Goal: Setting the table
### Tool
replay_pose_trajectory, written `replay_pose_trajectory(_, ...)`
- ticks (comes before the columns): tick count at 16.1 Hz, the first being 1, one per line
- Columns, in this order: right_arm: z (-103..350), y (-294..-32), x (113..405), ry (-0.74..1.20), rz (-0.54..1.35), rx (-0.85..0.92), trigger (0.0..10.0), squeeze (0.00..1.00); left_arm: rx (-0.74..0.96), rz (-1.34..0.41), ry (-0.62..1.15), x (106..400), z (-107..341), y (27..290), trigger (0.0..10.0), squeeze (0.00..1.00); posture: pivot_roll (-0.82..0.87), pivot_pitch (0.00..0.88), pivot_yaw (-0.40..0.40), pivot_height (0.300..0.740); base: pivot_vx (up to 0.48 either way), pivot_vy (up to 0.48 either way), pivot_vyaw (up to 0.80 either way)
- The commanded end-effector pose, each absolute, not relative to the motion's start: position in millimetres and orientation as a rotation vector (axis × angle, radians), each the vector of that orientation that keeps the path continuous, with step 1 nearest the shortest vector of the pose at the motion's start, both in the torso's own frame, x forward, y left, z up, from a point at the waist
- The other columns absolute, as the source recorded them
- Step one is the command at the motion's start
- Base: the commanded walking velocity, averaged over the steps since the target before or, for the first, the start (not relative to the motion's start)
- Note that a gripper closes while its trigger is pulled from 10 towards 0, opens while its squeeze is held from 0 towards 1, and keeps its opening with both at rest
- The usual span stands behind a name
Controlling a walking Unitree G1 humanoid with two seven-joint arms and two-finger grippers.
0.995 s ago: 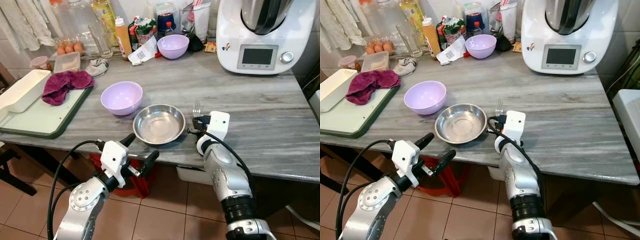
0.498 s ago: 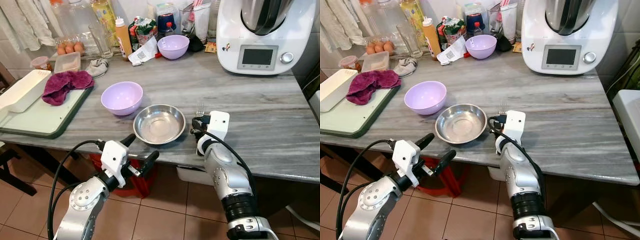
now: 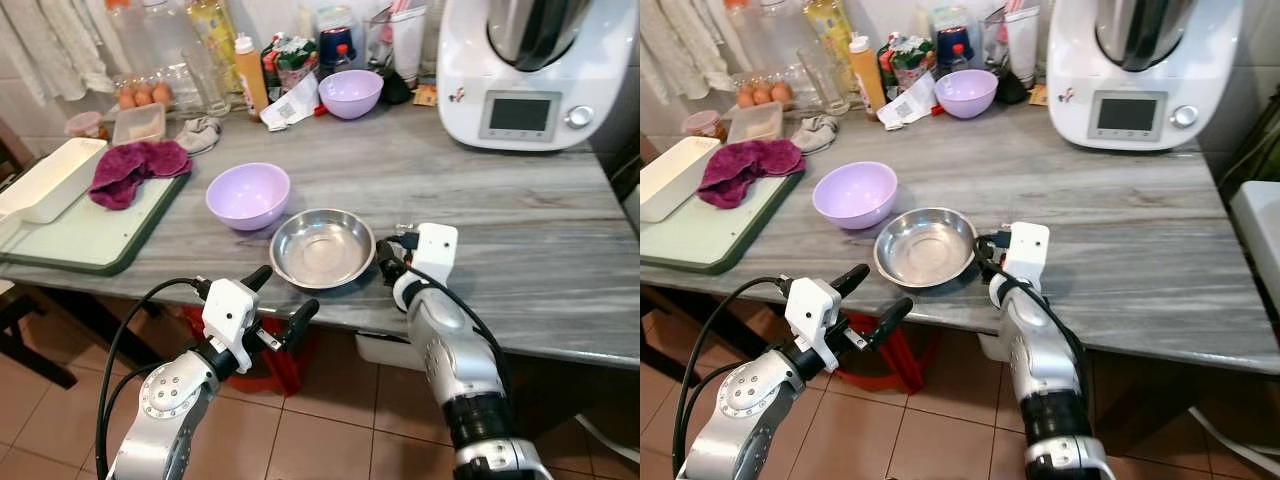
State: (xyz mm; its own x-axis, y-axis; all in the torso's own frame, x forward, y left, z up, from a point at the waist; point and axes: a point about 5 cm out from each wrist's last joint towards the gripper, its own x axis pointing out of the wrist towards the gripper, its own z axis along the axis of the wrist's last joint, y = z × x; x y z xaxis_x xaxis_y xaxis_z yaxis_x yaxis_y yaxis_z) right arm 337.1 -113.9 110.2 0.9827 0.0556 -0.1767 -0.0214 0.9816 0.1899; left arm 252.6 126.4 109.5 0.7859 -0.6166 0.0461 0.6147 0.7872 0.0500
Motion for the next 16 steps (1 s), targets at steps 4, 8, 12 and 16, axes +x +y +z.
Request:
replay_pose_trajectory(4, 124.4, -109.6, 335.0, 0.077, 0.06, 0.229, 10.0, 1.0, 0.042, -0.66, -0.057, 254.8, 111.3, 129.6, 10.0, 0.0, -0.09, 0.077, 0.134, 0.74, 0.0, 0.0, 0.0)
replay_pose_trajectory(8, 129.9, -108.9, 334.1, 0.034, 0.068, 0.213, 10.0, 1.0, 0.046, -0.658, -0.062, 255.7, 113.1, 128.5, 10.0, 0.0, -0.09, 0.076, 0.134, 0.74, 0.0, 0.0, 0.0)
replay_pose_trajectory(12, 138.0, -108.7, 331.7, -0.022, 0.081, 0.172, 10.0, 1.0, 0.046, -0.651, -0.062, 256.3, 112.6, 128.7, 10.0, 0.0, -0.08, 0.075, 0.13, 0.74, 0.0, 0.0, 0.0)
replay_pose_trajectory(16, 173.3, -90.4, 314.4, -0.266, 0.228, -0.015, 10.0, 1.0, 0.043, -0.639, -0.065, 257.4, 111.2, 128.7, 10.0, 0.0, -0.09, 0.076, 0.13, 0.74, 0.0, 0.0, 0.0)
